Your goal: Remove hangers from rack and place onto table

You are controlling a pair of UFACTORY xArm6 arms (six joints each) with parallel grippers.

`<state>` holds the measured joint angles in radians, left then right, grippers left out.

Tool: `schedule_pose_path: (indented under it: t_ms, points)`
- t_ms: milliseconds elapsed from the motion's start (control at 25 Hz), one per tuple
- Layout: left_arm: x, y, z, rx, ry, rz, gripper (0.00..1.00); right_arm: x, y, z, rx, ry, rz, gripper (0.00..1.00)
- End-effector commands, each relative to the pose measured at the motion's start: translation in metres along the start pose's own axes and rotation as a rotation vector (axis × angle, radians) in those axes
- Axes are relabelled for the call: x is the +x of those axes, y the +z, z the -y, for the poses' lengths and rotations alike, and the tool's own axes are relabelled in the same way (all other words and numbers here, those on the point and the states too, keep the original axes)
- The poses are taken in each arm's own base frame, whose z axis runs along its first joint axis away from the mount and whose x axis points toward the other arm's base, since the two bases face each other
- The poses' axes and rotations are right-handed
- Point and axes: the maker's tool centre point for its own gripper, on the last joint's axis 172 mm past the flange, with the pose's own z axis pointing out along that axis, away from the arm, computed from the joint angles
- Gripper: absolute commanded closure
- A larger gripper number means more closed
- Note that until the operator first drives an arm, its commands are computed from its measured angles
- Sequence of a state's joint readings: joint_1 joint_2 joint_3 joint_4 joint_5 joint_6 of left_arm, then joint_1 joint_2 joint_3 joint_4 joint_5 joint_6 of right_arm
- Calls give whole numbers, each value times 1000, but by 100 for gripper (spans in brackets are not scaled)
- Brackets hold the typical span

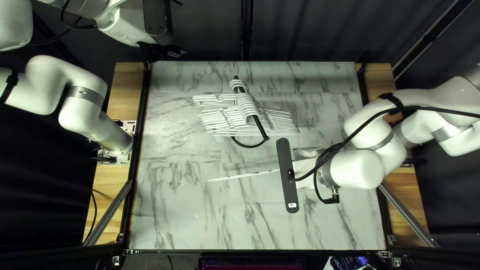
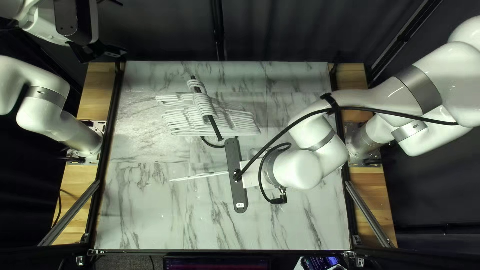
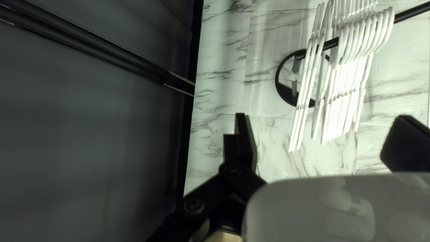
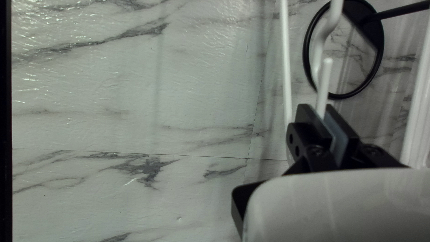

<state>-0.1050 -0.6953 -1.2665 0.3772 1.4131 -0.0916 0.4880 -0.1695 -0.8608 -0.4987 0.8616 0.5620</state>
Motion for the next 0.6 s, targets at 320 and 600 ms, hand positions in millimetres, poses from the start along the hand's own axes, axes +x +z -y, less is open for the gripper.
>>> schedule_pose_path:
  t_ms: [320, 600]
  points:
    - [0, 0, 0, 0, 0, 0, 0, 4, 19, -11, -284, 85, 9, 100]
    - [0, 0, 0, 0, 0, 0, 0, 0, 40, 7, -500, 62, -2, 100]
